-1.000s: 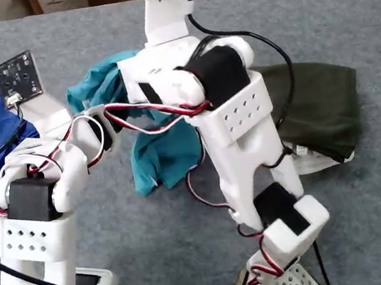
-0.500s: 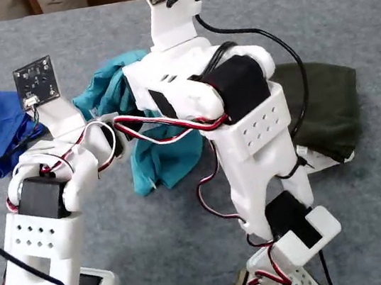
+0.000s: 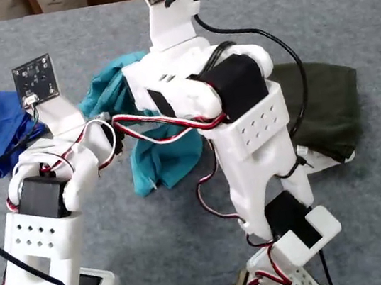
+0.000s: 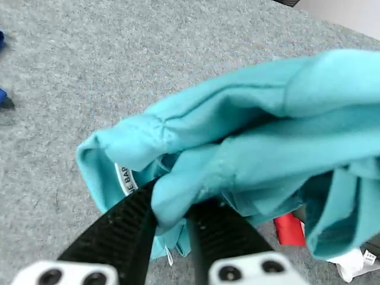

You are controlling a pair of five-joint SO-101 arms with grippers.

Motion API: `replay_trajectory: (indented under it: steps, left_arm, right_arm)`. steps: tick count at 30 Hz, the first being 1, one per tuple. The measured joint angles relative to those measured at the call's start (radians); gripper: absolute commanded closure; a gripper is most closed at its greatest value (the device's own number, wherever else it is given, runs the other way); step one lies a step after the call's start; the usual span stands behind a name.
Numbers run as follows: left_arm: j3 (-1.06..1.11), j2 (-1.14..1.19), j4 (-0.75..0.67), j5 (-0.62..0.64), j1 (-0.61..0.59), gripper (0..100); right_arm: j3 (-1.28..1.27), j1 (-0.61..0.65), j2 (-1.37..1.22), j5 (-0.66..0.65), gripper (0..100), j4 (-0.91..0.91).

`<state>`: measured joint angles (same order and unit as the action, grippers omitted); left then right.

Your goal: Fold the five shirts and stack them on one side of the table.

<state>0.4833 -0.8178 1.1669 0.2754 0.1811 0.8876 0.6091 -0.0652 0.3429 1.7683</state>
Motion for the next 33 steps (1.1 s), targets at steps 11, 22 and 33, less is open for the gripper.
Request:
replay_trajectory:
  steps: [11, 22, 33]
  left_arm:
    - [-0.114, 0.0, 0.112, 0.0, -0.121, 98]
    - [-0.221, 0.0, 0.15, -0.118, -0.479, 98]
    - [-0.244, 0.0, 0.083, -0.236, -0.689, 98]
  right_arm:
    - [-0.002, 0.003, 0.04, -0.003, 99.4, 0.0]
    - [-0.002, 0.003, 0.046, -0.003, 99.5, 0.0]
    - [-0.002, 0.009, 0.046, -0.012, 99.5, 0.0]
